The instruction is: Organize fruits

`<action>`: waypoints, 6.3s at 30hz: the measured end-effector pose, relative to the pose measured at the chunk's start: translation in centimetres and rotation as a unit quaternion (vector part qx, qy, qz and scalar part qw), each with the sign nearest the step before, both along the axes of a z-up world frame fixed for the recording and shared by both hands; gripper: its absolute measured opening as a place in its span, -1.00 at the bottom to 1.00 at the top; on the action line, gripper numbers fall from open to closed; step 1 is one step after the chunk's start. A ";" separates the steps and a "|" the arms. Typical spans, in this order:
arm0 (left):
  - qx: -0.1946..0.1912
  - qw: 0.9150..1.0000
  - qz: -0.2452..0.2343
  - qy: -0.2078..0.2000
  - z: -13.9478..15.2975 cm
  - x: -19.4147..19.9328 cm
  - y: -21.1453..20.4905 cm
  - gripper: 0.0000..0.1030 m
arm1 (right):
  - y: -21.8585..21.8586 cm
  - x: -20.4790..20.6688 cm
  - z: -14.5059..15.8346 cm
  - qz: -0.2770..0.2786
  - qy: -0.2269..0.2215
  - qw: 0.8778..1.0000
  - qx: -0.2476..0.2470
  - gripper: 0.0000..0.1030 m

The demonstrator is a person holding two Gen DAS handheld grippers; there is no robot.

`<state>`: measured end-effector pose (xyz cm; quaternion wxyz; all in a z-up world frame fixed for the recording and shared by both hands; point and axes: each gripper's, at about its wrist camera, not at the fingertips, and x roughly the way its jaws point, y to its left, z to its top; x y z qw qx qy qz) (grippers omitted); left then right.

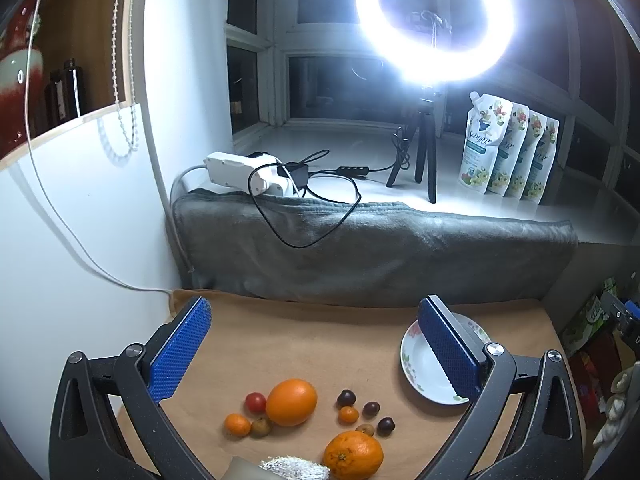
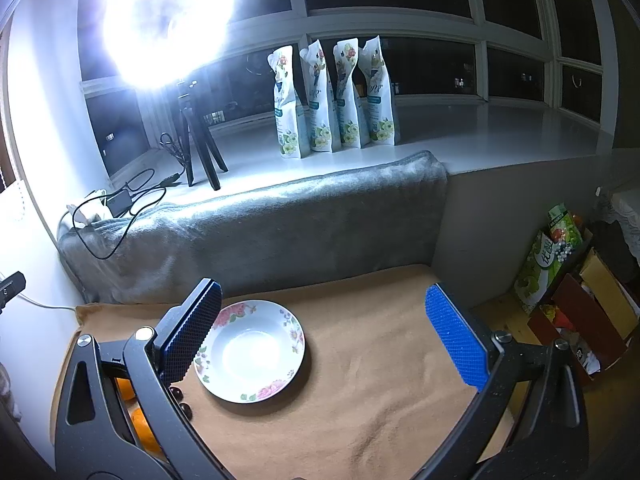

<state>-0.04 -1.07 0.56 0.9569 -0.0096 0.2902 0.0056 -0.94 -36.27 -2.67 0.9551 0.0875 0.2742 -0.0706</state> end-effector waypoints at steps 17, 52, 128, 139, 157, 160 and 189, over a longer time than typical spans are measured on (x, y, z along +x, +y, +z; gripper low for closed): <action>-0.008 1.000 0.002 0.001 -0.1 0.1 0.4 0.99 | 0.4 -0.1 -0.2 0.001 -0.001 1.000 -0.003 1.00; -0.005 1.000 0.006 0.006 -0.6 -0.5 0.4 0.99 | 1.2 -0.1 -1.0 0.011 0.014 1.000 0.002 1.00; -0.230 0.938 0.028 0.256 -18.7 2.9 7.9 0.07 | 28.9 19.4 -17.7 0.430 0.361 0.810 0.171 0.98; -0.231 0.934 0.030 0.270 -19.6 4.0 8.1 -0.05 | 31.7 19.9 -20.7 0.446 0.401 0.782 0.171 0.88; -0.225 0.928 0.024 0.295 -21.6 5.4 7.8 -0.08 | 34.0 19.7 -23.6 0.438 0.437 0.765 0.180 0.47; -0.228 0.928 0.024 0.295 -21.7 5.9 7.9 -0.08 | 34.1 19.6 -23.9 0.436 0.441 0.761 0.188 0.41; -0.202 0.941 -0.006 0.271 -19.8 5.7 6.2 -0.12 | 31.0 18.2 -20.2 0.441 0.401 0.783 0.179 0.35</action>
